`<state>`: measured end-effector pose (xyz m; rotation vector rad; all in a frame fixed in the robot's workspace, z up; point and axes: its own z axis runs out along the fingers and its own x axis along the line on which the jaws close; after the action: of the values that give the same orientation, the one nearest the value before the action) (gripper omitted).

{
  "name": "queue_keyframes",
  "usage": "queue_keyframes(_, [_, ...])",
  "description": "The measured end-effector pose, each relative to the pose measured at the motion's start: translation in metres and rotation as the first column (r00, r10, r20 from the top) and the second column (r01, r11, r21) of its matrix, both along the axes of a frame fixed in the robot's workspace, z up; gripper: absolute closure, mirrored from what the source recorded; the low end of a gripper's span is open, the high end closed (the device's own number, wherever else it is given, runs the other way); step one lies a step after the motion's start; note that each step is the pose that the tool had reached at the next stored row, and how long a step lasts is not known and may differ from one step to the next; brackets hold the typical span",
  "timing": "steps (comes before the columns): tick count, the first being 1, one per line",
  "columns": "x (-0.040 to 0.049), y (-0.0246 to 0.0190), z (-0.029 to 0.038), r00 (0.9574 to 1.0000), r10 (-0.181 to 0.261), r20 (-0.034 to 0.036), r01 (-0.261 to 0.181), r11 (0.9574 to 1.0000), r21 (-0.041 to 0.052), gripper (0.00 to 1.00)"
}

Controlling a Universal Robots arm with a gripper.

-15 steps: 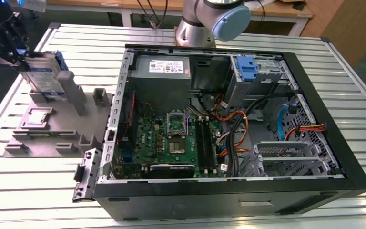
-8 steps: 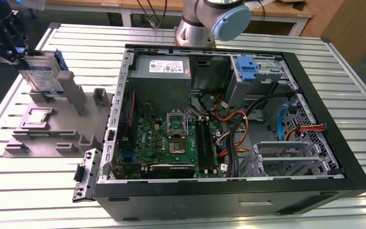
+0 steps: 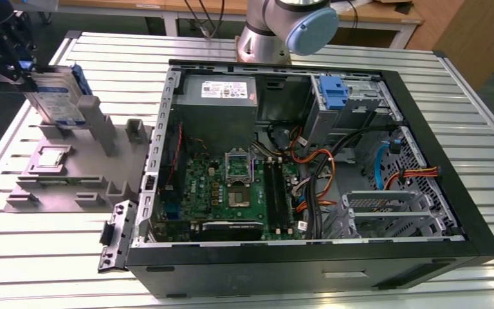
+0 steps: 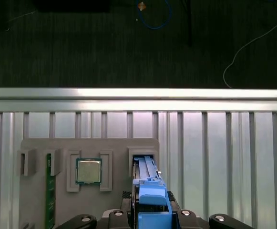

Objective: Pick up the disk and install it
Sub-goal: 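Pick up the disk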

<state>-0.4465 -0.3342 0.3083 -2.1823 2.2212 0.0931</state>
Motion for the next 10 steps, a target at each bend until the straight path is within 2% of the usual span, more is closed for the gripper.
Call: queue_keyframes(10, [0.0000,0.0000,0.0092,1.0000,0.000,0.0000,0.000,1.0000,0.0000,0.63])
